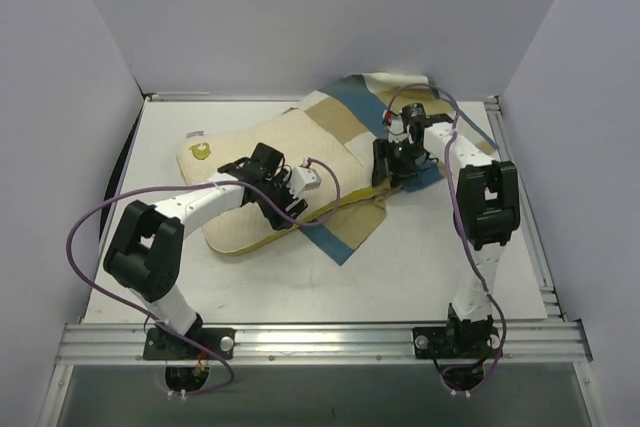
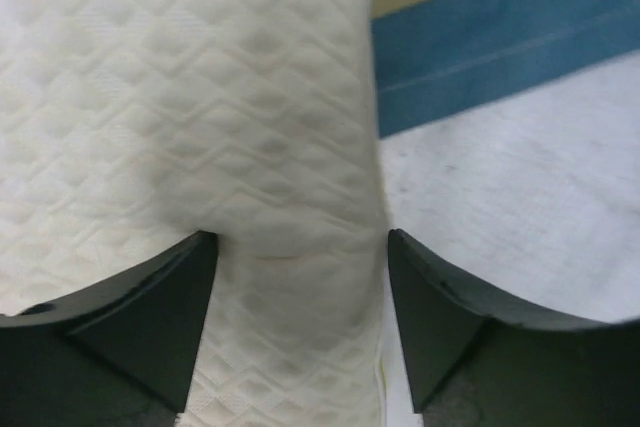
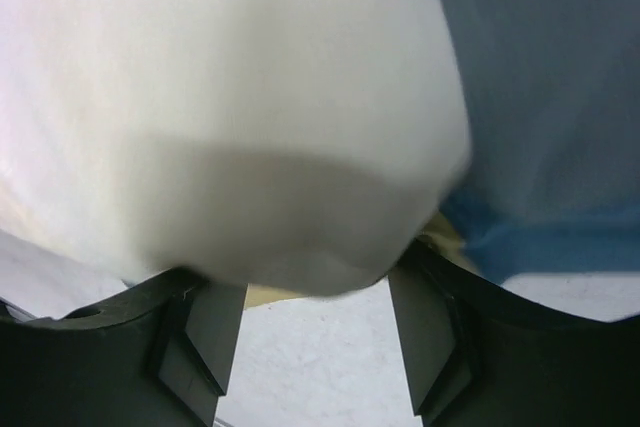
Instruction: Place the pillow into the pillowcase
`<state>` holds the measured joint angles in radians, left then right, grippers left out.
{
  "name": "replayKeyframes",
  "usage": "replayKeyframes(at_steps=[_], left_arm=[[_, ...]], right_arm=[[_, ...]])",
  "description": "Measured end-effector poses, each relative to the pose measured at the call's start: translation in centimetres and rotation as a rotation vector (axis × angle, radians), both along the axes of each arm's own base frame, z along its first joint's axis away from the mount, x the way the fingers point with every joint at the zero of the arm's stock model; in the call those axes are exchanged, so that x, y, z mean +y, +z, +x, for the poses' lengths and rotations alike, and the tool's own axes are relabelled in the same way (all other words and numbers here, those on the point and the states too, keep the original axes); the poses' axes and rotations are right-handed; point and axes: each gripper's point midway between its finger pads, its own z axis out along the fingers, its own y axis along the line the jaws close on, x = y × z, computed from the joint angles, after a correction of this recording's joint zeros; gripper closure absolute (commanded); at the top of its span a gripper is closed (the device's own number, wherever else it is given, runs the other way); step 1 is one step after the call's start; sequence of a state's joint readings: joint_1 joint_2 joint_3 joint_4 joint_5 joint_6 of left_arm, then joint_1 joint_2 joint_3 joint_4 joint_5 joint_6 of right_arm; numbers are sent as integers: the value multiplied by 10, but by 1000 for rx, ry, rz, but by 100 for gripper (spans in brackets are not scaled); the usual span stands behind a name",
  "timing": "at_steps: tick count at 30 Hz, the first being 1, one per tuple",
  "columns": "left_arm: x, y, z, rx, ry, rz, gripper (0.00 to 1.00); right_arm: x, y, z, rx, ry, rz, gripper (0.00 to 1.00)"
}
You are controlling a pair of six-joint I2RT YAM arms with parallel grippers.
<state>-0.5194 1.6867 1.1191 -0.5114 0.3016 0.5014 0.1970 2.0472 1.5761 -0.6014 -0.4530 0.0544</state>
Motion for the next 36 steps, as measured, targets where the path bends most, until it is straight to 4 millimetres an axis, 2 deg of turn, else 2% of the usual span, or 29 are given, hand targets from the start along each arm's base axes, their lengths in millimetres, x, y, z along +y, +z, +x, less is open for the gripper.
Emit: replayKeyframes(at_steps=[2, 4, 5, 7, 11, 13, 15, 20, 22, 23, 25, 27, 29, 32, 33, 35, 36], left_arm=[[-6, 8, -15, 45, 11, -14, 17], [-15, 20, -21, 74, 31, -24, 13], [-22, 30, -20, 68, 39, -36, 3], [-37, 48, -12, 24, 42, -56, 2], [-70, 75, -7, -92, 1, -70, 3], [-87, 75, -10, -122, -29, -66, 2], [-99, 68, -8, -144, -40, -49, 3], [-108, 32, 17, -178, -7, 34, 5], [-107, 16, 29, -194, 9, 74, 10], [-107, 10, 33, -195, 13, 90, 19], [-108, 1, 40, -195, 15, 107, 28], [-108, -3, 45, -192, 22, 110, 42], [-107, 0, 49, -187, 32, 97, 46], [-108, 4, 55, -163, 56, 59, 57], [-109, 5, 56, -149, 64, 46, 60], [-115, 7, 60, -117, 87, 17, 88], [-119, 7, 63, -98, 101, 3, 100]], right_arm=[[-1, 8, 8, -32, -19, 21, 41], [-4, 14, 5, -43, -51, 55, 39], [-9, 17, -4, -41, -75, 72, 38], [-27, 25, -34, -8, -149, 96, 32], [-49, 35, -80, 6, -274, 124, 30], [-43, 31, -88, 26, -293, 149, 30], [-35, 17, -86, 56, -310, 175, 30], [-22, -27, -78, 122, -380, 216, 31], [-14, -26, -72, 117, -399, 261, 31], [-11, -25, -66, 96, -404, 267, 31], [-5, -26, -56, 61, -403, 275, 33], [3, -27, -49, 27, -393, 270, 38], [12, -28, -42, 4, -377, 272, 43], [26, -33, -30, -1, -358, 294, 65], [30, -35, -29, 4, -353, 307, 76], [34, -40, -30, 23, -347, 325, 87], [35, -40, -31, 33, -346, 337, 97]])
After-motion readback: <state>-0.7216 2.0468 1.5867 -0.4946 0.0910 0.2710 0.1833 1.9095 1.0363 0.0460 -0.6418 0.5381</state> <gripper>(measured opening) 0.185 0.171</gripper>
